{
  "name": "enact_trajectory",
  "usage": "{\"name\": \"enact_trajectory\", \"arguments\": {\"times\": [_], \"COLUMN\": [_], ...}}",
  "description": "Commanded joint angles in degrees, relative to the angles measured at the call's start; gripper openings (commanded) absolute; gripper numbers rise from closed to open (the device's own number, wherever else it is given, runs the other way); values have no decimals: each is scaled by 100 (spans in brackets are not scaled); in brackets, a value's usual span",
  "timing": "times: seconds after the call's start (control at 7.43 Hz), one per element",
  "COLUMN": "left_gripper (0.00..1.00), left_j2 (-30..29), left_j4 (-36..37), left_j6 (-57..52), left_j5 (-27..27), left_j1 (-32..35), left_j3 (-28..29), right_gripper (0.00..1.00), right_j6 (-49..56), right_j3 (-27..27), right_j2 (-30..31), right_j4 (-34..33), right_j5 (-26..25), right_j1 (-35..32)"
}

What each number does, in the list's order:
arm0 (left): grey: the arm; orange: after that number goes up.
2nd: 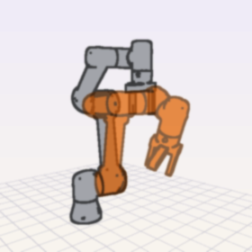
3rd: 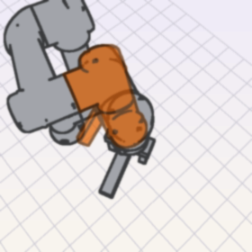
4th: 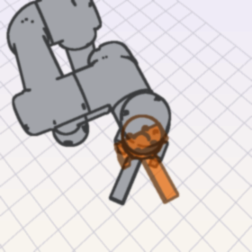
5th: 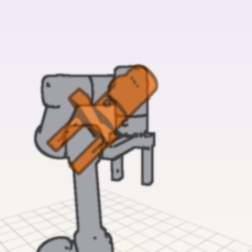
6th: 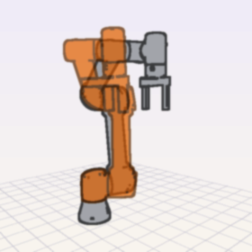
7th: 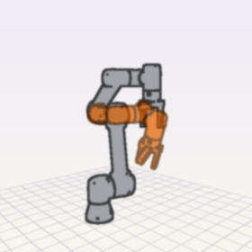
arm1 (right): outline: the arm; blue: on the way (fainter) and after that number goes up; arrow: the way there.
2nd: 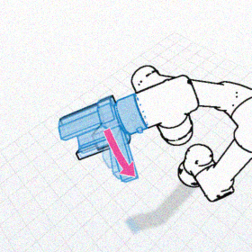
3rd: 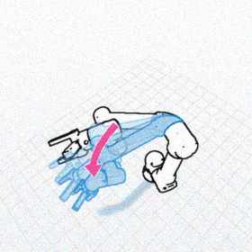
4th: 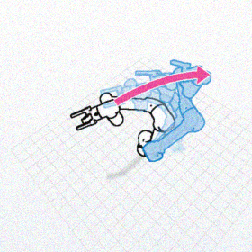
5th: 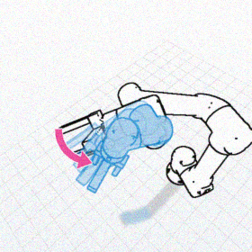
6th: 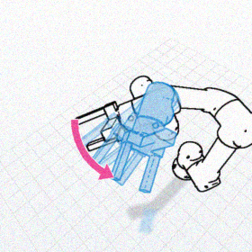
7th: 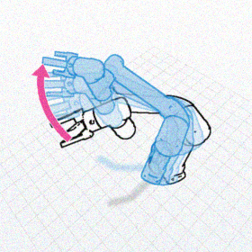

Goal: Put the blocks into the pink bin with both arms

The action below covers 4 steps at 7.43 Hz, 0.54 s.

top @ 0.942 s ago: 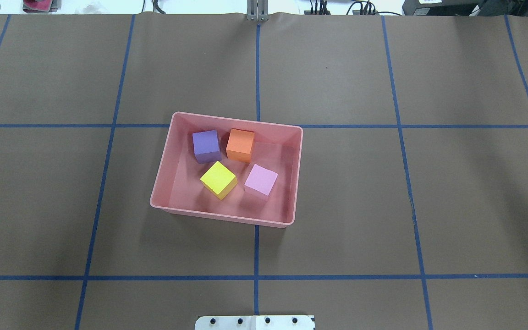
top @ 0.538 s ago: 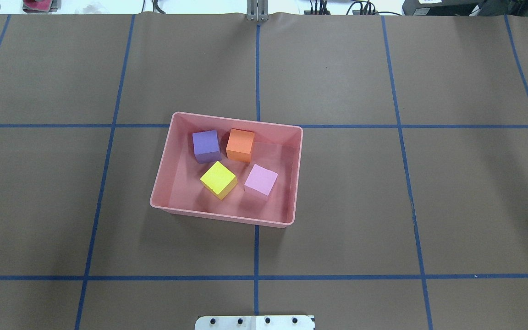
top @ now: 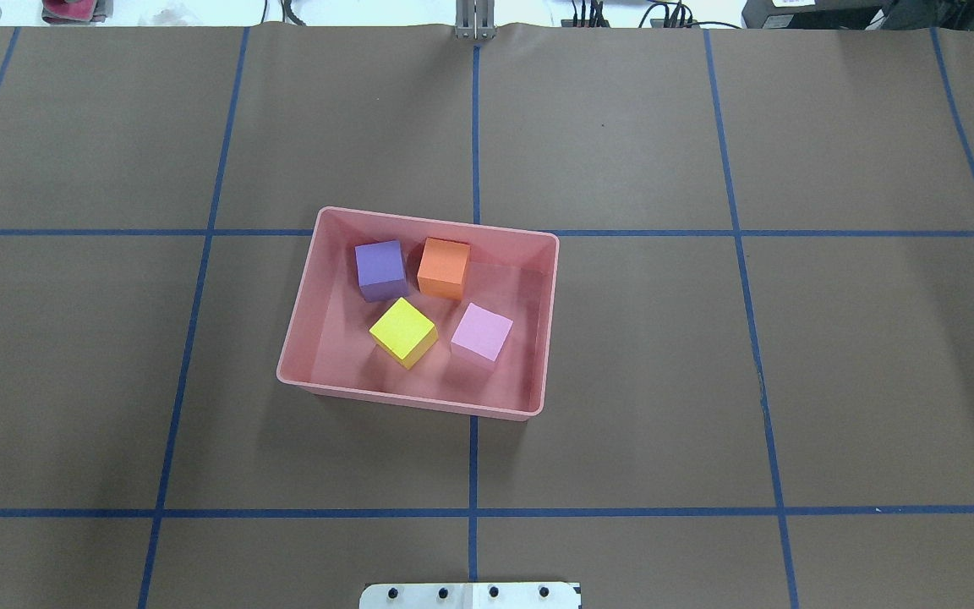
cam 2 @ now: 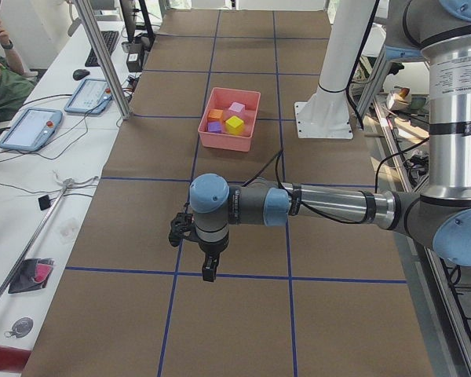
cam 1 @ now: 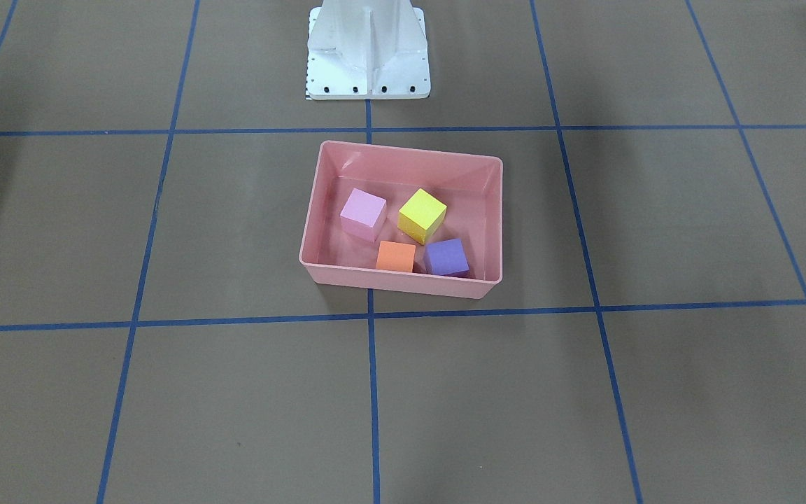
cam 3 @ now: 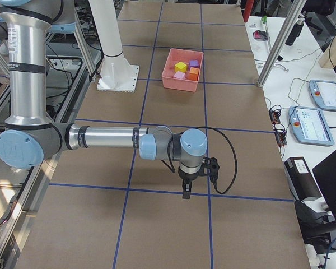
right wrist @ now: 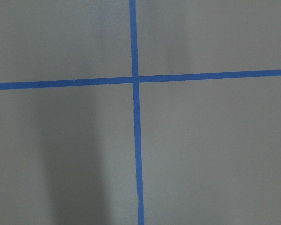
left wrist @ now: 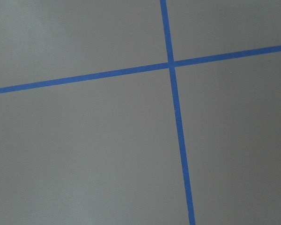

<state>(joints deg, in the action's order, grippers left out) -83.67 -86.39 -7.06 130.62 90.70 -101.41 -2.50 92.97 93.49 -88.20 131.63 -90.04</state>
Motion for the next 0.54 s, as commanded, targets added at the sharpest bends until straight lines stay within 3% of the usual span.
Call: {"name": "enact_trajectory", "arguments": {"times": [0.0,0.4], "left_gripper": [100,100], "left_j2": [-9,-27], "left_j4": [8,-1], "left_j6": [3,3], "left_j5": [7,7], "left_j1": [-9,-9], "left_j3": [51,104], "right_gripper": [100,100], "right_j6": [56,47], "right_j3": [-349,-314], "right_j2": [20,-23], "right_j4": [461,470], "right_j5": [21,310], "right_j1": [-57,-57]}}
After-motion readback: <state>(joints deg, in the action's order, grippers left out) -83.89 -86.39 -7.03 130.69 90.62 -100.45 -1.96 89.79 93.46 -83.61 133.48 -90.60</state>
